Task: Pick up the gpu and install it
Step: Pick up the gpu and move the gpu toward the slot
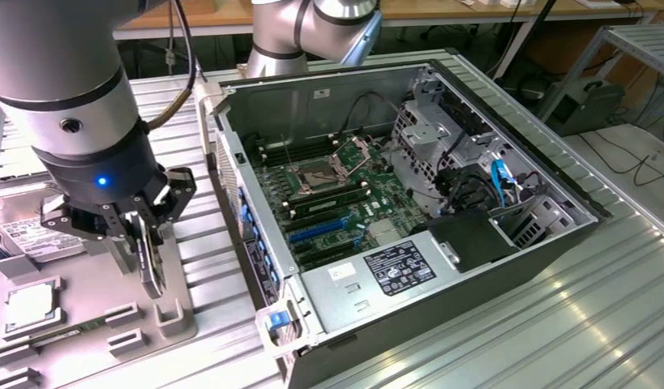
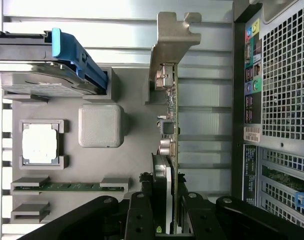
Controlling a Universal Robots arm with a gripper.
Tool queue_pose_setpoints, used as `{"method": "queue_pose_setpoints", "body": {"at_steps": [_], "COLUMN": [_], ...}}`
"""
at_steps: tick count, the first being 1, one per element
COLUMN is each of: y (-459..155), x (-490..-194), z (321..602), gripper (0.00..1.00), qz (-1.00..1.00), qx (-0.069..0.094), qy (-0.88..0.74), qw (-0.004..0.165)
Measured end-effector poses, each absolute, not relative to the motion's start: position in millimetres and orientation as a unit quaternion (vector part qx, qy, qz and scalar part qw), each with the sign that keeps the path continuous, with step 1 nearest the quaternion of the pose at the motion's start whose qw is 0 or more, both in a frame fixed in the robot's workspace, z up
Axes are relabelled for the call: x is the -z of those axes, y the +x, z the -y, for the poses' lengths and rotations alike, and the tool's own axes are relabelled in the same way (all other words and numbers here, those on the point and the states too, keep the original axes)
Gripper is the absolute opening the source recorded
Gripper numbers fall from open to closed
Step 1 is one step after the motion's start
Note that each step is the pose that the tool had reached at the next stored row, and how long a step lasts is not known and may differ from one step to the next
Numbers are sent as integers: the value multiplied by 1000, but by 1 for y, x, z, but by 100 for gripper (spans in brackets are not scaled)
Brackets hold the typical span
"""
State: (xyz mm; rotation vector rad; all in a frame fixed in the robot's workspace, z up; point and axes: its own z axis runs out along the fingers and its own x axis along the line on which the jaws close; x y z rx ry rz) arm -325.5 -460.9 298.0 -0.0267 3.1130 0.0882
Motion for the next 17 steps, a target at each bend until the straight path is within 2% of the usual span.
{"method": "queue_pose_setpoints", "body": {"at_steps": [17], "y": [-326], "x": [-340], "z": [461], "gripper": [28], "qz": [-999], "qx": [-28], "qy": [-9], "qw": [14]}}
